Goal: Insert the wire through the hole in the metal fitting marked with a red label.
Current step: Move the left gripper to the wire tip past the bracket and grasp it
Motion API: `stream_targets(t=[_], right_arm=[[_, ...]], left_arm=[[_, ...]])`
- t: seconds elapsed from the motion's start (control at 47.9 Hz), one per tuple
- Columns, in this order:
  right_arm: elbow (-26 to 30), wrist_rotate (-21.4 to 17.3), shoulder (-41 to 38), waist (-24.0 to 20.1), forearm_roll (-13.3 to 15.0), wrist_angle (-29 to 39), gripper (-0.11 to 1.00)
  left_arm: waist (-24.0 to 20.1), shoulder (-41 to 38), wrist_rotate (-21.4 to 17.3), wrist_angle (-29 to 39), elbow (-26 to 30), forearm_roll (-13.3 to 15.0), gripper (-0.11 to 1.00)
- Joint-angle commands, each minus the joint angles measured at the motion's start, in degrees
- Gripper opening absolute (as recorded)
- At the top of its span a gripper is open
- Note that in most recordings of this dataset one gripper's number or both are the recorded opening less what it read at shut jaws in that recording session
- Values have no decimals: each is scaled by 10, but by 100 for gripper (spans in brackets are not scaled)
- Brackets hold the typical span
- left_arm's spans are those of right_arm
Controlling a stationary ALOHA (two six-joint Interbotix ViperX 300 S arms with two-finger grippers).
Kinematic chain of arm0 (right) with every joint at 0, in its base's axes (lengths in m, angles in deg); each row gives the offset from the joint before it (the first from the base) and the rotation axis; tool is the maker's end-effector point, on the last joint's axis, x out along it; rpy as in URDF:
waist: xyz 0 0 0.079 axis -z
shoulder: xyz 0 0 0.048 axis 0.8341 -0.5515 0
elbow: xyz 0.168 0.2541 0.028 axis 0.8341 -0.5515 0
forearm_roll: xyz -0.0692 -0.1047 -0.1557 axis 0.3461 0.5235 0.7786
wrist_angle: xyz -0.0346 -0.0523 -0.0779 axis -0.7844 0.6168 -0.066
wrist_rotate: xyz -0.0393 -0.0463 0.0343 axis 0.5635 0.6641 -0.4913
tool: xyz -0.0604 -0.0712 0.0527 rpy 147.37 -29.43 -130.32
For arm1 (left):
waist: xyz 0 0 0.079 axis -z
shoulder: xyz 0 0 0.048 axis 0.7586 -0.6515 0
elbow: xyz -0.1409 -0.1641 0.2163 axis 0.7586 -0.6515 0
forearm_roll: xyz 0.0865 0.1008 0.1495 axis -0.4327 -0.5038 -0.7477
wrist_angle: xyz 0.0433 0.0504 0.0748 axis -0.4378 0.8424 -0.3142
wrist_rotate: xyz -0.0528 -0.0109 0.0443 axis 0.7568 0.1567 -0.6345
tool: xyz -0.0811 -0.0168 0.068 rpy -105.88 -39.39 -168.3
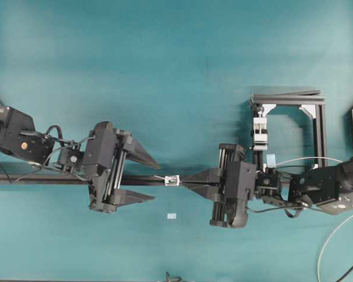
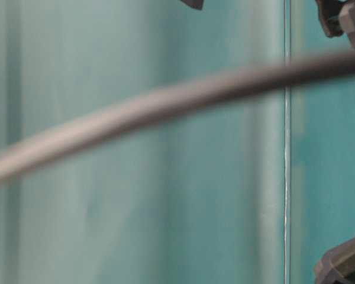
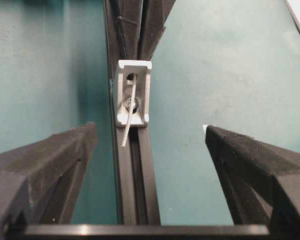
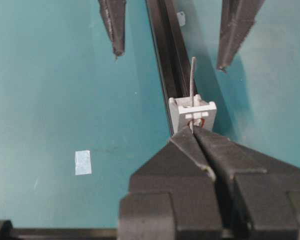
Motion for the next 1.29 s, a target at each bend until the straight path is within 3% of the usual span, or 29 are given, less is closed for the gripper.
stream_targets(t=[0.0, 0.083, 0.292, 0.501, 1.273], right_arm=[[12, -1, 9, -2, 2, -3, -1], [12, -2, 9, -2, 2, -3, -1], [12, -2, 9, -2, 2, -3, -1], [11, -2, 10, -2, 2, -3, -1], [7, -7, 22, -2, 2, 5, -1]], left_arm=[[3, 6, 4, 6, 14, -1, 47], [3, 7, 9, 13, 18, -1, 33], [1, 7, 47, 40, 25, -1, 13], [2, 8, 48, 48, 27, -3, -9], [2, 12, 47, 59, 28, -6, -10]])
